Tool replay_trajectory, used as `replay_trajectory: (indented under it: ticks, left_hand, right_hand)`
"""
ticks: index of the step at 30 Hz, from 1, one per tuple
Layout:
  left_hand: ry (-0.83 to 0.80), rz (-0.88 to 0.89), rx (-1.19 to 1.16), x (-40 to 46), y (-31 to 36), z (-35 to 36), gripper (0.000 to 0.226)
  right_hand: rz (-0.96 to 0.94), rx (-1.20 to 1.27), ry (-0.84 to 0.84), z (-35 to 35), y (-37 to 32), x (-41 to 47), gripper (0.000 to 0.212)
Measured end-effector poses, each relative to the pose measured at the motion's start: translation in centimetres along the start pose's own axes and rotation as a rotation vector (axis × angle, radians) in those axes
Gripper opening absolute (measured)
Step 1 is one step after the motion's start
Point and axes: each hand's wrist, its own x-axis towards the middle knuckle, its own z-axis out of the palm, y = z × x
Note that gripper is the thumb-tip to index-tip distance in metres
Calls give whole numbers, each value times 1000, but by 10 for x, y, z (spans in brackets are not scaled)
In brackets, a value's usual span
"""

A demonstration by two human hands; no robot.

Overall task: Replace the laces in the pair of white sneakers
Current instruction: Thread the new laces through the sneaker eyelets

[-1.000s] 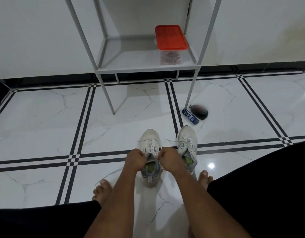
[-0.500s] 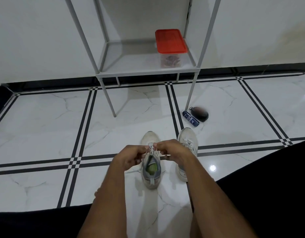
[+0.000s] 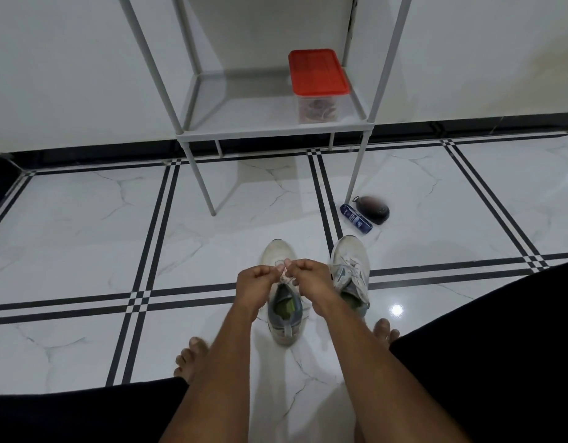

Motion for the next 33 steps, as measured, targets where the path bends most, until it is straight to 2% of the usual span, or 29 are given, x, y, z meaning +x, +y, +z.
replay_trajectory:
  ticks: [2,7,10,11,15,19,22,24,26,30,33]
  left_hand:
    - [-15,-17,12,2,3,-2,10]
    - [59,-39,-3,6,10,-6,22]
    - [44,1,20,4,10,-6,15]
    - [25,7,27,4,11,-5,15]
    - [-38,70,44,3,13,-4,15]
    - [-61,126,87,5,17,-7,19]
    - [-36,235,308,13,20,-10,18]
    - [6,304,428,14,22,-9,11]
    - [29,335,460,15,22,-9,17]
    - [-76,281,341,15,23,-10,13]
    - [-131,216,301,12,23,-9,13]
  right_hand:
    - [10,16,-14,-1,-4,0,15]
    - [35,-24,3,-3,-7,2,36]
    - [15,-36,2,-2,-1,3,12]
    - [5,-47,4,0,1,3,11]
    - [-17,-99,4,3,-2,0,18]
    - [58,-131,-89,1,-11,0,21]
    - [110,-118,-166,-1,-14,-1,29]
    - [82,-137,-140,-1,-14,2,30]
    - [72,-116,-68,0,-12,6,23]
    - [93,-3,30,-3,-8,15,17]
    - [45,-57,-2,-7,-9,16,11]
